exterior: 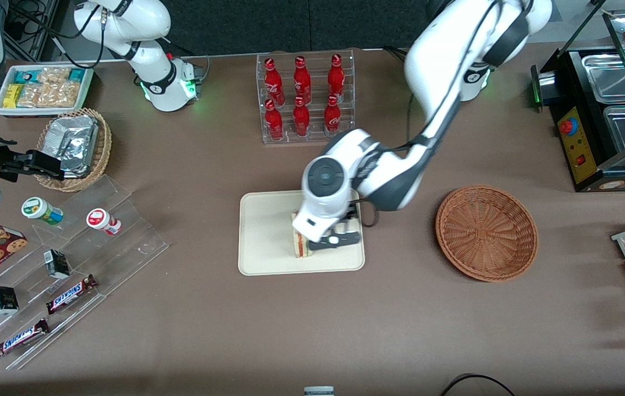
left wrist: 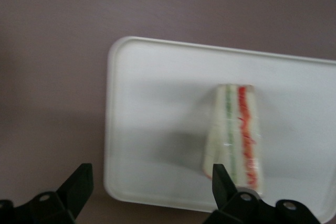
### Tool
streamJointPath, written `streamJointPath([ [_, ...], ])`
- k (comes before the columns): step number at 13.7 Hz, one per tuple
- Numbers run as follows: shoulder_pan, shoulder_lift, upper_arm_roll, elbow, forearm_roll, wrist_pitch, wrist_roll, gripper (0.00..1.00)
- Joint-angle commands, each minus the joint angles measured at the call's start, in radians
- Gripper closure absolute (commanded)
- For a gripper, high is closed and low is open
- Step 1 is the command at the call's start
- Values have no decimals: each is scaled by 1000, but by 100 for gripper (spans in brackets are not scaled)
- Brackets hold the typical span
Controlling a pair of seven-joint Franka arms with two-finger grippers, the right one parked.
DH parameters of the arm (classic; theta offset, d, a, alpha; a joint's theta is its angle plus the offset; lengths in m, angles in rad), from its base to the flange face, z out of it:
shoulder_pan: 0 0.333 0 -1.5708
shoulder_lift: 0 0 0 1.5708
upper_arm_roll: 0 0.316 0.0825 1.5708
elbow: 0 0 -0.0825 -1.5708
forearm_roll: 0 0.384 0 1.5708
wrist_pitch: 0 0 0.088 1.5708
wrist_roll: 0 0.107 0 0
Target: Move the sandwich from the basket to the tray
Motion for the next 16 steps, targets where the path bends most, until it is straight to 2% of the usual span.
streamJointPath([
  [1, 77, -182, -8, -273, -7, 27, 10, 0],
  [4, 155, -253, -11, -450, -31, 212, 14, 0],
  [6, 218, -315, -11, -591, -36, 326, 153, 0],
  [9, 310, -407, -10, -754, -39, 352, 318, 0],
  [12, 425, -518, -10, -843, -39, 314, 512, 0],
  [14, 500, -597, -7, -834, -39, 178, 661, 0],
  [16, 568, -655, -2, -767, -42, 23, 775, 0],
])
